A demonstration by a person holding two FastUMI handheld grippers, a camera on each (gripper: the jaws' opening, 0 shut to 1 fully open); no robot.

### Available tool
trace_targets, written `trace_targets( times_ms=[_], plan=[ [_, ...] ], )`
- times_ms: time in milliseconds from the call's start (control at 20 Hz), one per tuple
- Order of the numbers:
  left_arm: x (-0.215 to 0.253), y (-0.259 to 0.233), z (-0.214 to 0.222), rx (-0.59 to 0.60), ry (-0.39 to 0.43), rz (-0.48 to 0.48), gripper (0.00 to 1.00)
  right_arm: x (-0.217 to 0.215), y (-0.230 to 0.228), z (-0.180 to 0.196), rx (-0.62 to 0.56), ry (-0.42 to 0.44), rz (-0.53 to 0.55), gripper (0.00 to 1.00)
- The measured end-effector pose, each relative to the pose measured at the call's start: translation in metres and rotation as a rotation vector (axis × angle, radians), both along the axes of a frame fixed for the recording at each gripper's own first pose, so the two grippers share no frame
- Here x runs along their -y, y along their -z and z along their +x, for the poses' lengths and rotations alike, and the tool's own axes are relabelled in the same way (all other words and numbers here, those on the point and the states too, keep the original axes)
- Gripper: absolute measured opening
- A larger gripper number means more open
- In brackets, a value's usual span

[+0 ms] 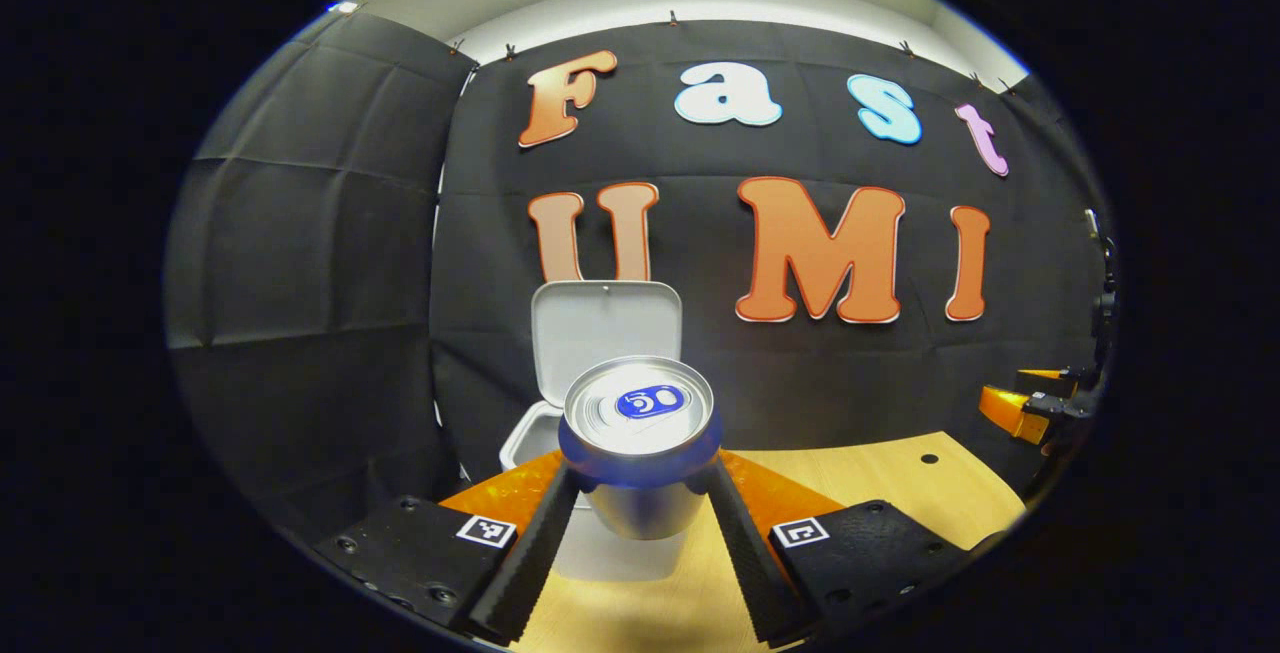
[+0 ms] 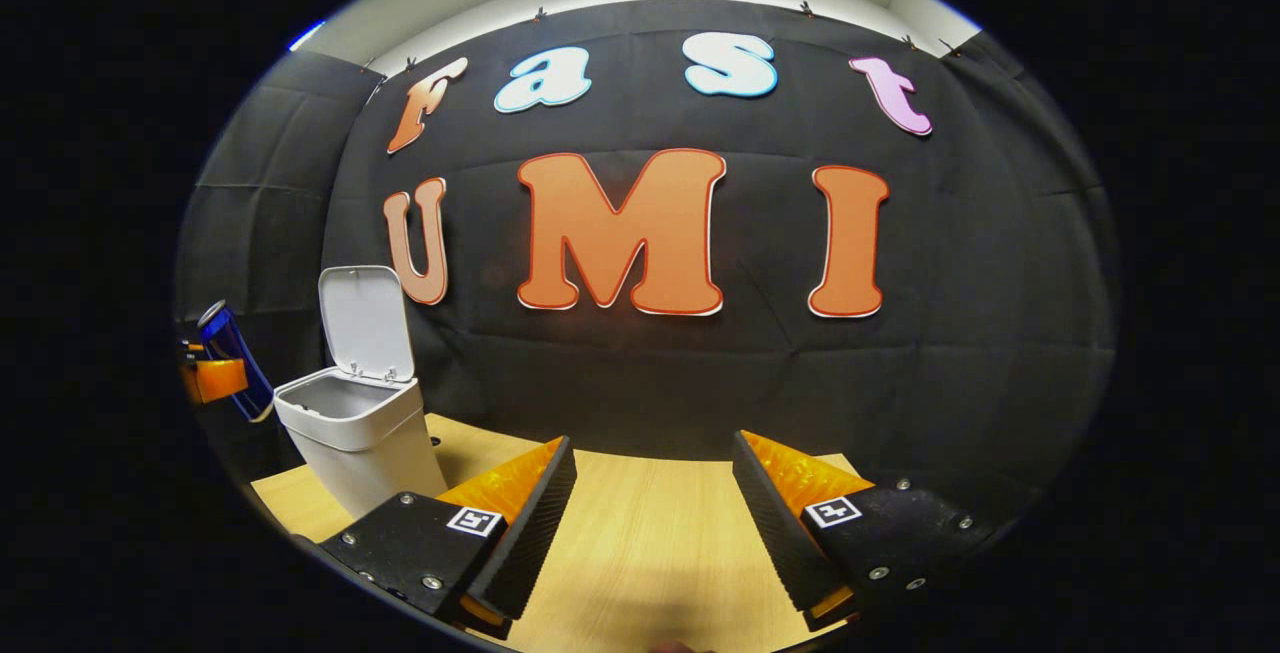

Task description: Press the lid of the desktop garbage bin to open it, pick up the crumpled paper on the desktop and throw it into the bin, then pick up the pop can on the desktop and drop it into the bin, and finally close the garbage bin lid.

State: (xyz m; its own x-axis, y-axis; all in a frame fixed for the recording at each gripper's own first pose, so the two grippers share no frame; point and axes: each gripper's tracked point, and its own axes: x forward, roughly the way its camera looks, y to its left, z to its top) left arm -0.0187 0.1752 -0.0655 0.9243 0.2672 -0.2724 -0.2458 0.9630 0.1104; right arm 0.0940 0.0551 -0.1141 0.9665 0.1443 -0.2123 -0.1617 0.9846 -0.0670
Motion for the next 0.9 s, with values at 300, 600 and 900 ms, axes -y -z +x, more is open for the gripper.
trace_targets(
  times_ms=[300, 600, 900],
  plan=[
    [-0.034, -0.002, 0.038, 0.025, -0.033, 0.038, 0.78, -0.002, 0.007, 0.007, -0.014, 0.010, -0.009, 0.94],
    [-0.064, -0.001, 0.096, 0.047, -0.023, 0.061, 0.80, 0.014, 0.012, 0.012, -0.028, 0.073, -0.026, 0.94],
    [-0.069, 0.035, 0.137, 0.021, 0.001, 0.023, 0.78, 0.027, 0.022, 0.012, -0.055, 0.129, -0.054, 0.94]
  ],
)
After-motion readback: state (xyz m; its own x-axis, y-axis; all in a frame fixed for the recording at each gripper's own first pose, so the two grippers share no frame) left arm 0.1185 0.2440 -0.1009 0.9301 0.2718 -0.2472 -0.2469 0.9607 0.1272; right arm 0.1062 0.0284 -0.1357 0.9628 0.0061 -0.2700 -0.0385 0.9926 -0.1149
